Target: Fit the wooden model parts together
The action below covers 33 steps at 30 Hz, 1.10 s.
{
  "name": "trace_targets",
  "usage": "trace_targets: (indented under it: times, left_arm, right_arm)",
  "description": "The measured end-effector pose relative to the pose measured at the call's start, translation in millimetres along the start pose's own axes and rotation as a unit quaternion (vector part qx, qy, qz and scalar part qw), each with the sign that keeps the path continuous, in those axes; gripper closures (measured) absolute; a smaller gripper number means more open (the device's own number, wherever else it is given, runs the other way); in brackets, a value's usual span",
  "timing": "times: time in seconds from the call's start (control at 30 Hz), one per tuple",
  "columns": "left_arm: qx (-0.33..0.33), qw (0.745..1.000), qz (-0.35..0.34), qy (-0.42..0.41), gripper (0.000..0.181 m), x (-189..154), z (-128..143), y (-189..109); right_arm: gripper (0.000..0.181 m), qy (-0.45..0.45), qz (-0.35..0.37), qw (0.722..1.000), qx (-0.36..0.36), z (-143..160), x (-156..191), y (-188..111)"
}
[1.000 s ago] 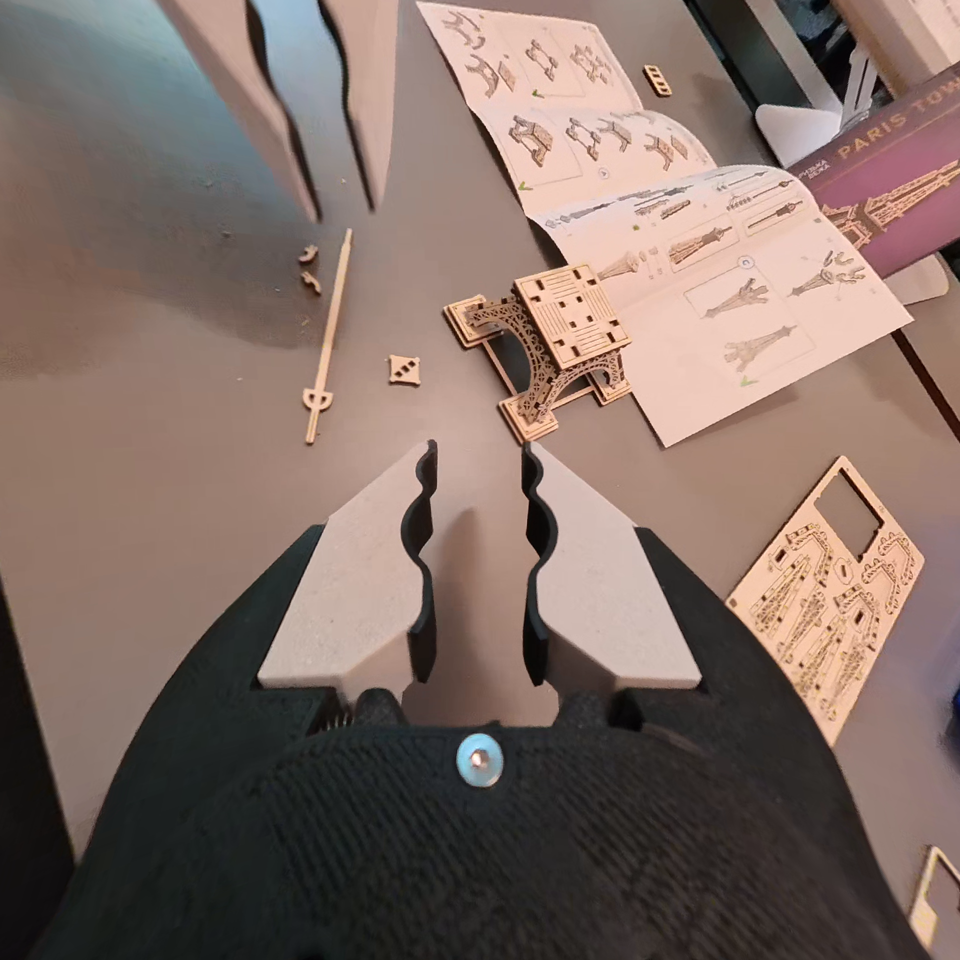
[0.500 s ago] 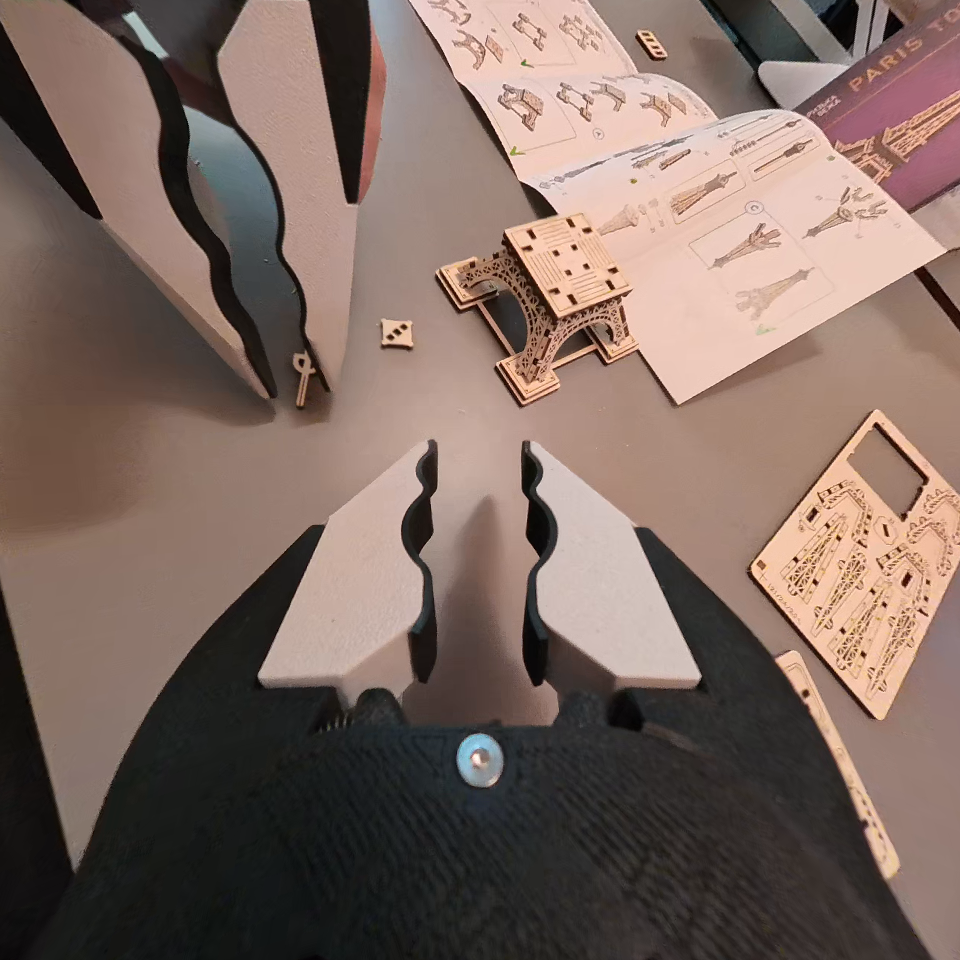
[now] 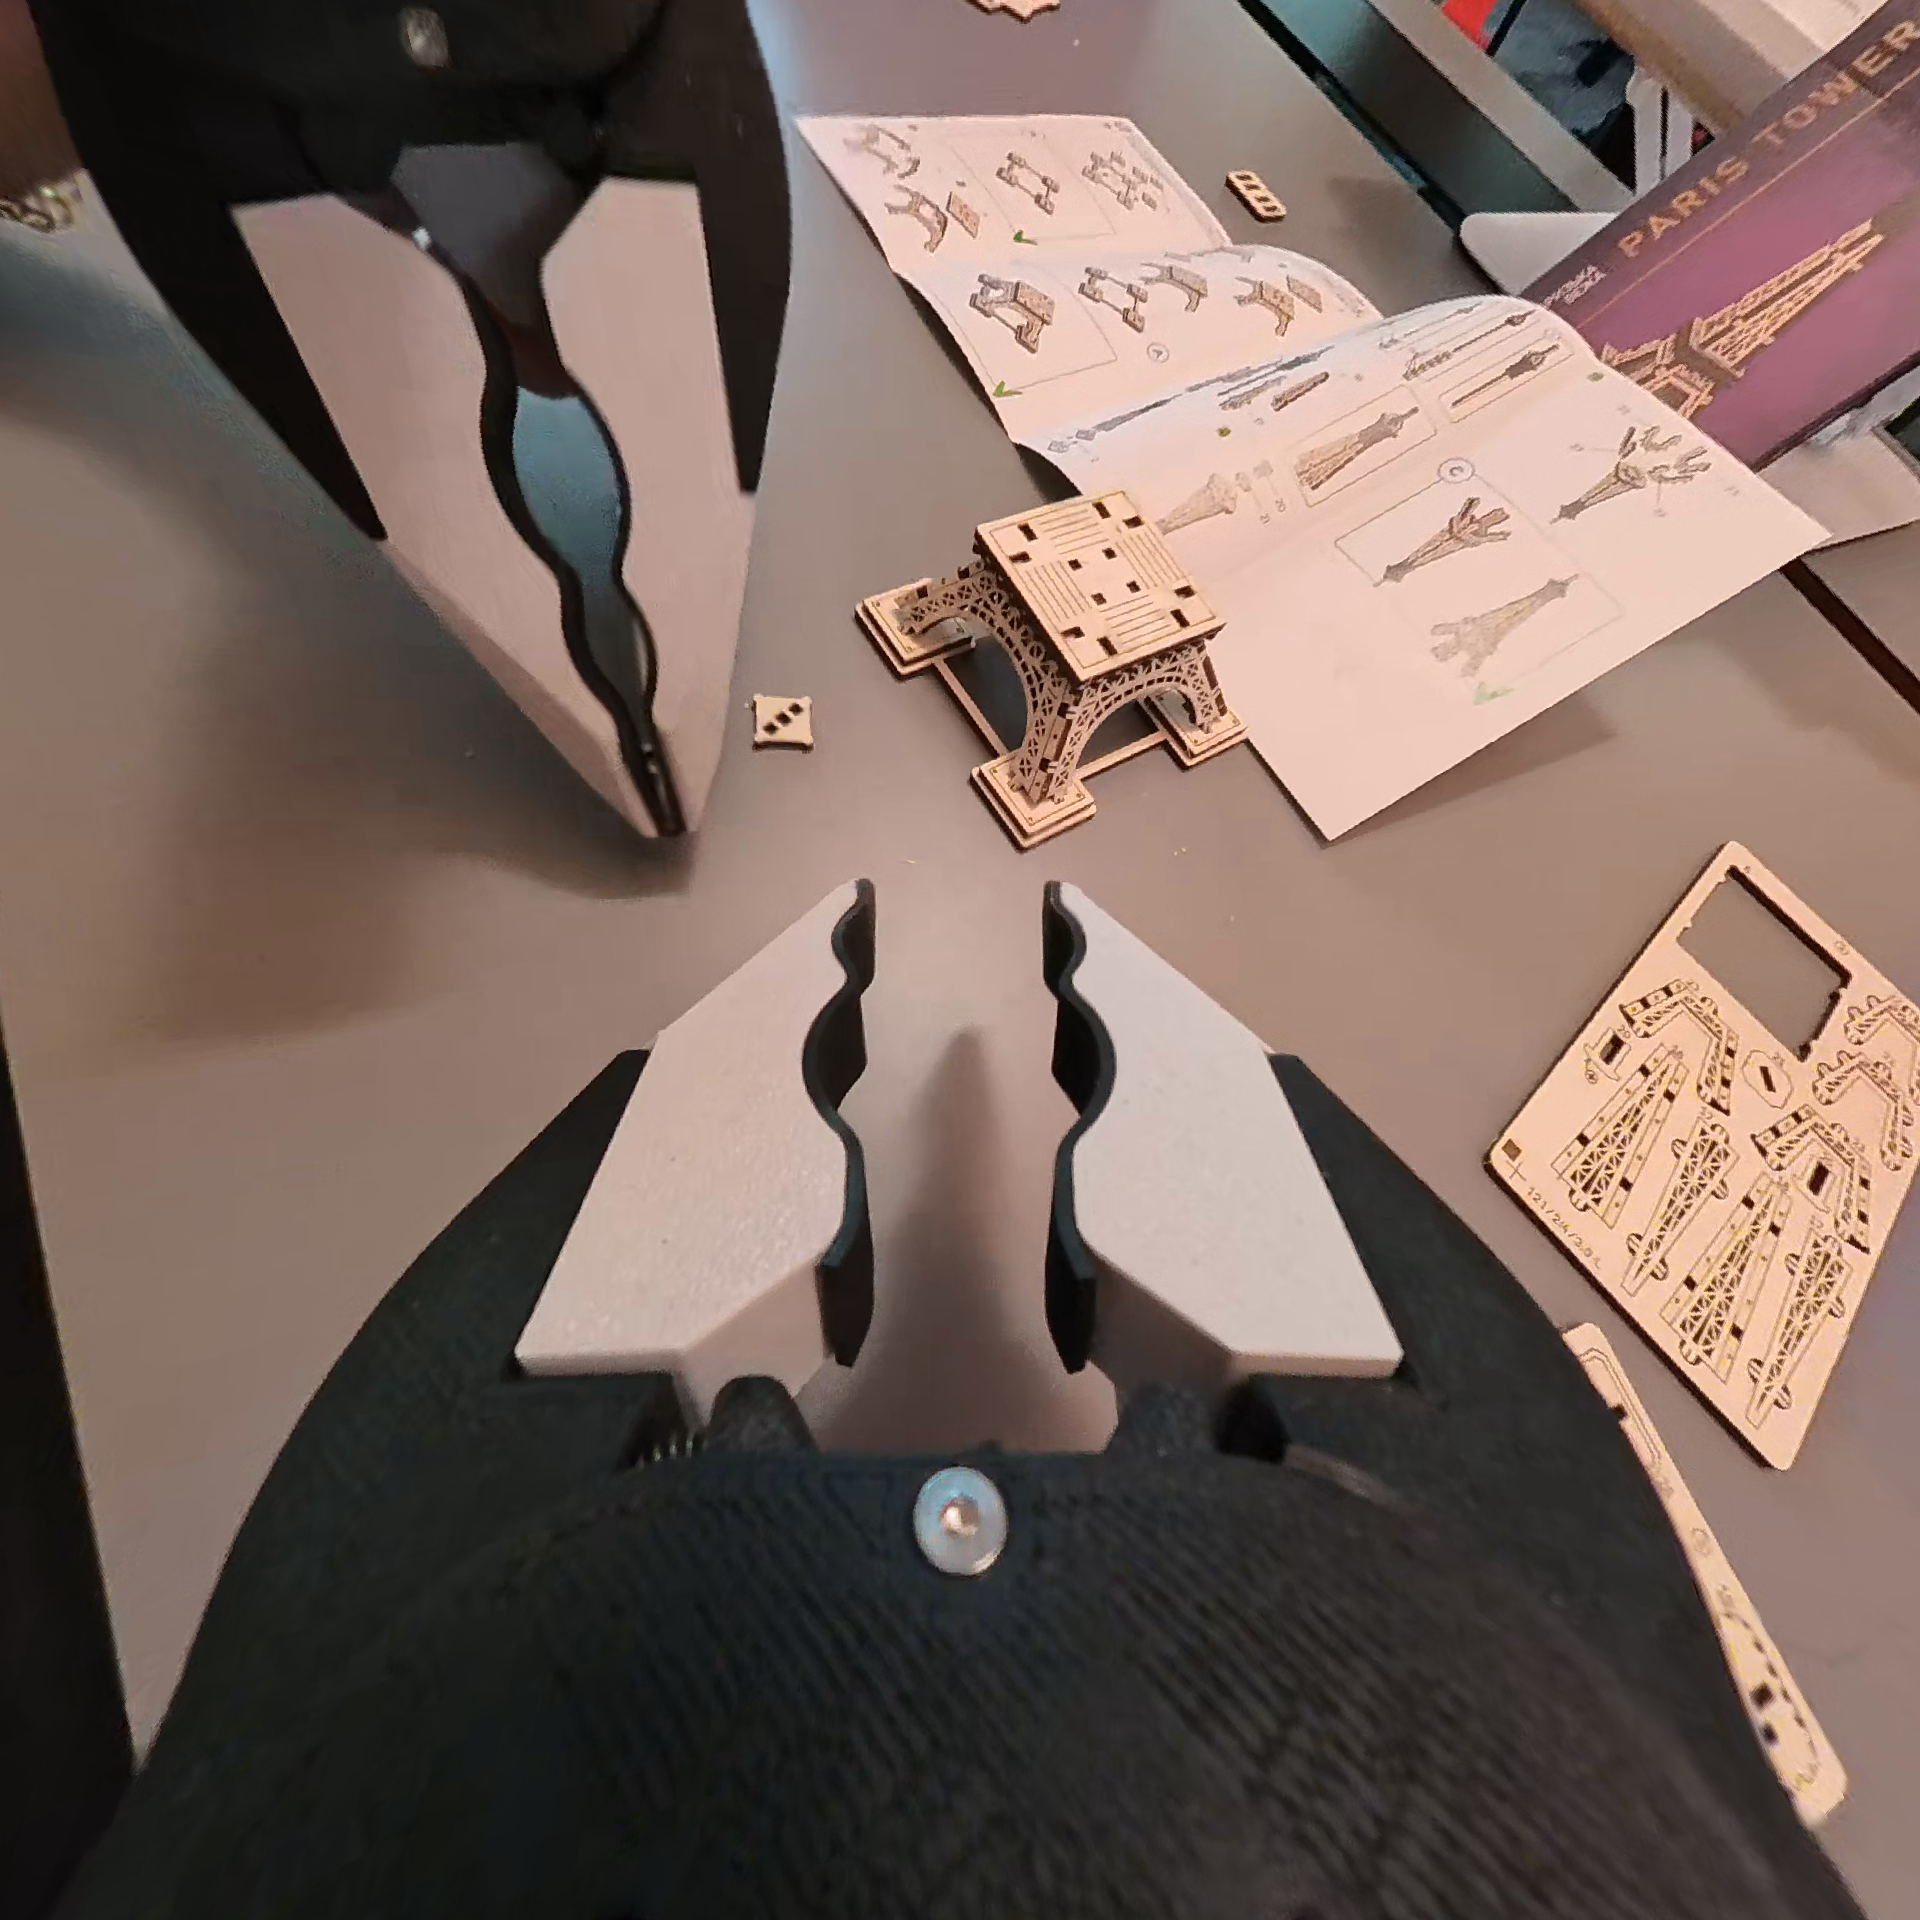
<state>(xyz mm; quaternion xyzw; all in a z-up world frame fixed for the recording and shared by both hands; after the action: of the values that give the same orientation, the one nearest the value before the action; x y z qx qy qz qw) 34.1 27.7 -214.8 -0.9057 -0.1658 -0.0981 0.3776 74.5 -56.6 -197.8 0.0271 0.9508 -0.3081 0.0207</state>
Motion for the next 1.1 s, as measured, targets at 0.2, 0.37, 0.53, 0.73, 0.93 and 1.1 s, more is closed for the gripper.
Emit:
trace_targets:
  times: [0.2,0.37,0.53,0.73,0.93,1.1]
  left_arm:
    - [-0.176,0.978,-0.078,-0.077,0.181,39,-30,-44]
    - [-0.289,0.942,-0.088,-0.146,0.181,61,-35,-82]
    - [-0.281,0.943,-0.101,-0.145,0.181,71,-20,-95]
    - [-0.285,0.94,-0.11,-0.151,0.181,76,-15,-101]
    - [-0.311,0.926,-0.115,-0.182,0.181,85,-13,-112]
    - [-0.374,0.888,-0.085,-0.254,0.181,94,-16,-125]
  right_arm:
    - [0.154,-0.016,-0.006,0.998,-0.059,-21,5,3]
    - [0.152,-0.038,-0.016,0.992,-0.119,-49,9,13]
    - [0.153,-0.036,-0.027,0.996,-0.075,-46,8,23]
    - [0.156,-0.03,-0.052,0.998,0.006,-30,16,26]
    - [0.155,-0.031,-0.047,0.998,0.011,-33,14,35]
    - [0.155,-0.019,-0.028,0.999,-0.014,-42,7,41]
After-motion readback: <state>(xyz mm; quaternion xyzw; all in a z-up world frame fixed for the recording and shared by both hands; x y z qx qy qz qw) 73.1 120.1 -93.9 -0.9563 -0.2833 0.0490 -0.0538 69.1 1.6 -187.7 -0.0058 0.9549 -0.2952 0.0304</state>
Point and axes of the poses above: each gripper's, where its closed fingertips meet, y out along the fingers, z out of its underside, x = y × z across the jaws, the point moved 4 cm from there along -y, back along the fingers, and after that the axes turned 15 degrees about -z, right-handed, at the moved point
